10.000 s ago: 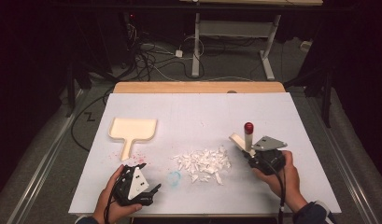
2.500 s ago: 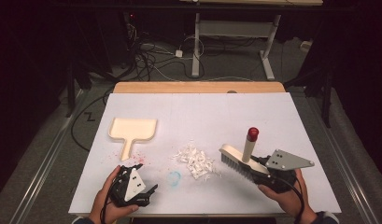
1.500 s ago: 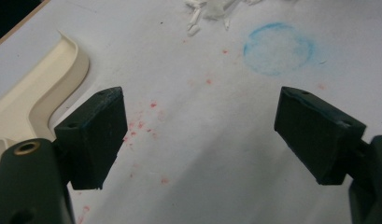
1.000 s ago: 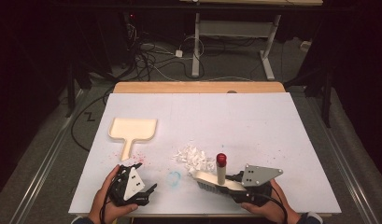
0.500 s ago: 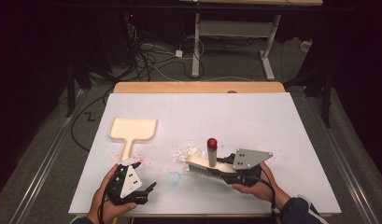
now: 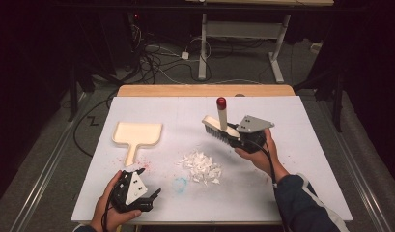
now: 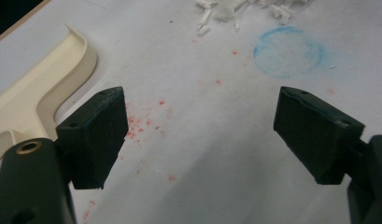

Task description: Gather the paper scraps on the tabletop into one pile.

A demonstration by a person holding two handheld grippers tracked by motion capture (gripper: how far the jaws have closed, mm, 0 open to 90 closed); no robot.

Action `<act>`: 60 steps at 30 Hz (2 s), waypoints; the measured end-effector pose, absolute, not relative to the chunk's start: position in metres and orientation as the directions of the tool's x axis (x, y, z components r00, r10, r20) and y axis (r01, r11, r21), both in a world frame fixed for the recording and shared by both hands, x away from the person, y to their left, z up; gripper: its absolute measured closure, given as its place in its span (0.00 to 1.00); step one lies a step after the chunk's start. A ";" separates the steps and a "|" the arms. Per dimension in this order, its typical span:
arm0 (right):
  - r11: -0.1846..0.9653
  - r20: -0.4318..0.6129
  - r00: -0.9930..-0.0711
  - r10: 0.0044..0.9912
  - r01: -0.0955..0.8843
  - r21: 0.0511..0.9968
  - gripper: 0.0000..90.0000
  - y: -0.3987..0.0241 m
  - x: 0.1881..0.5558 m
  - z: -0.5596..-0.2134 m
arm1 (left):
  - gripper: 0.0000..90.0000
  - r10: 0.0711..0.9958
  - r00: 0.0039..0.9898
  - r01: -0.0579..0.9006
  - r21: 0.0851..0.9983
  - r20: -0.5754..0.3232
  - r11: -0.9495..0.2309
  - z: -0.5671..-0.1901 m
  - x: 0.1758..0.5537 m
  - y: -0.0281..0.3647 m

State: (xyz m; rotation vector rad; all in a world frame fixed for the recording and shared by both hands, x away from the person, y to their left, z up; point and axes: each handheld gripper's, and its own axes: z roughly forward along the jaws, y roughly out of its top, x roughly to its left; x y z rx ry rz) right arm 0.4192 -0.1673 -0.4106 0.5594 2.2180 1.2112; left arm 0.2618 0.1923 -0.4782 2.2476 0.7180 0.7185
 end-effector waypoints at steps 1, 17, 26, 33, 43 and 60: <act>0.521 -0.280 -0.752 0.597 0.097 0.848 0.75 -0.165 0.427 -0.416 | 0.19 0.656 0.697 0.292 0.722 0.289 -0.628 -0.479 0.262 0.192; 0.502 -0.213 -0.886 0.411 0.025 0.865 0.75 -0.124 0.426 -0.448 | 0.19 0.661 0.698 0.306 0.720 0.275 -0.623 -0.480 0.266 0.191; 0.518 -0.182 -0.956 0.232 -0.037 0.855 0.75 -0.134 0.399 -0.443 | 0.19 0.663 0.696 0.306 0.721 0.276 -0.622 -0.481 0.265 0.191; 0.512 -0.246 -0.911 0.330 -0.046 0.858 0.75 -0.142 0.390 -0.435 | 0.19 0.655 0.700 0.299 0.716 0.284 -0.631 -0.480 0.265 0.189; 0.501 -0.269 -0.860 0.434 -0.018 0.865 0.75 -0.182 0.372 -0.405 | 0.19 0.642 0.707 0.289 0.707 0.297 -0.645 -0.480 0.264 0.187; 0.499 -0.169 -0.828 0.534 0.147 0.854 0.75 -0.279 0.301 -0.377 | 0.19 0.645 0.698 0.283 0.708 0.311 -0.647 -0.477 0.262 0.188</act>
